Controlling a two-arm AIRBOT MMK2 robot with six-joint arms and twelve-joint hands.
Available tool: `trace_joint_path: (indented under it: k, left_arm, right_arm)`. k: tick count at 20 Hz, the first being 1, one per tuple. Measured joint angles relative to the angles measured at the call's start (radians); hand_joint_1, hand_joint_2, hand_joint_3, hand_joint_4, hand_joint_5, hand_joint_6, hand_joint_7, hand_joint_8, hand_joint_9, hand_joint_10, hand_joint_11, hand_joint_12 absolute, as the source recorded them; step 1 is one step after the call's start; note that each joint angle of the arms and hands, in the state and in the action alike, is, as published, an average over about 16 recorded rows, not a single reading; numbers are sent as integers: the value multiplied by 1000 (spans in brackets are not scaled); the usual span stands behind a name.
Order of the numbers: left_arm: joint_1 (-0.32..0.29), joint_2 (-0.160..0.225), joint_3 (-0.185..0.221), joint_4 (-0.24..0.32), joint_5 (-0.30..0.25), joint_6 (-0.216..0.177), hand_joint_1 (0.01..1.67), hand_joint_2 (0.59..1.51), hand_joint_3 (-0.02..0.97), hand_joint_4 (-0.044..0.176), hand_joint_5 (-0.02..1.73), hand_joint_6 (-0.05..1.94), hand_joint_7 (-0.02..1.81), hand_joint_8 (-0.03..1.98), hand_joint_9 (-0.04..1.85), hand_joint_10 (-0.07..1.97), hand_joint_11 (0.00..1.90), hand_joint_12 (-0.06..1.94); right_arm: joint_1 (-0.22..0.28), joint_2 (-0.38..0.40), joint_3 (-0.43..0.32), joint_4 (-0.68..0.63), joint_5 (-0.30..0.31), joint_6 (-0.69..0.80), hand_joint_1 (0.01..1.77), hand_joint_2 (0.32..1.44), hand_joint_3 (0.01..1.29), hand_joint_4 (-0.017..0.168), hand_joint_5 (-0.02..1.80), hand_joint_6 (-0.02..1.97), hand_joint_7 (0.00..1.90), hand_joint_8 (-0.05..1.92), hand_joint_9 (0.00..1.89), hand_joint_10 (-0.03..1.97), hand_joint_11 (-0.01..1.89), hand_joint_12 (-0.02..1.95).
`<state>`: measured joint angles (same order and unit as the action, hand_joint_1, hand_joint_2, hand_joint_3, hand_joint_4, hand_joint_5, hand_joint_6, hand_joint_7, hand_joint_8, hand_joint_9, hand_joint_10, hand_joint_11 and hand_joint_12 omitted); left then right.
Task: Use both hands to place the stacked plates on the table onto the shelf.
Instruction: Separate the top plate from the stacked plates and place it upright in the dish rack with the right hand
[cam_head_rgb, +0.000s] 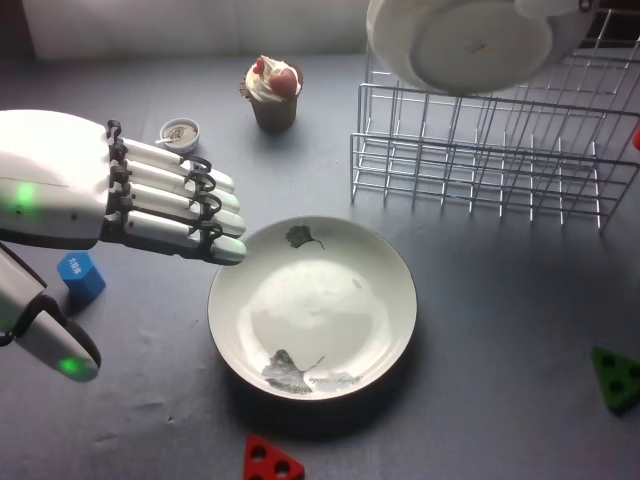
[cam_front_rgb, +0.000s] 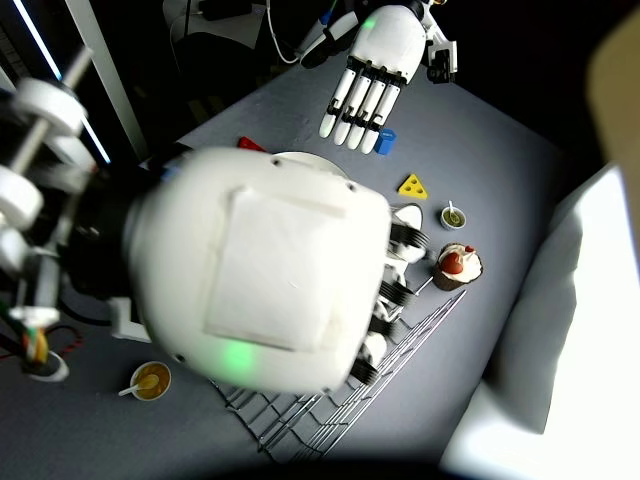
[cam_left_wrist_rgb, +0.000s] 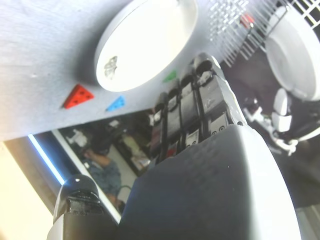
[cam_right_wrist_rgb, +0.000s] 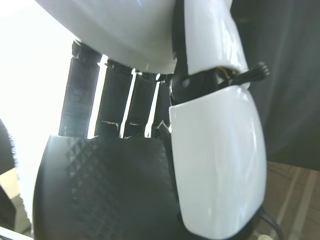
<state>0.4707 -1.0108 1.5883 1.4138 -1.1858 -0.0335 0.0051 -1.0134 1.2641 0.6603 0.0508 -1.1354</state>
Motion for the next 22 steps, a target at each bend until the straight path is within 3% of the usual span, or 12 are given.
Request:
trace_joint_path:
  k: [12,22]
  left_arm:
    - [-8,-2,0,5,3,-1,15,994,8,1,150,5,158,0,132,5,121,18]
    - [-15,-3,1,6,3,-1,14,995,9,1,144,5,157,-1,131,5,127,18]
  right_arm:
    - [39,-91,160,-19,-144,47,1465,942,12,-13,922,811,1115,513,1190,622,1000,1298]
    - [25,-118,224,-40,-179,59,1465,941,12,-13,924,828,1131,495,1200,602,1003,1265]
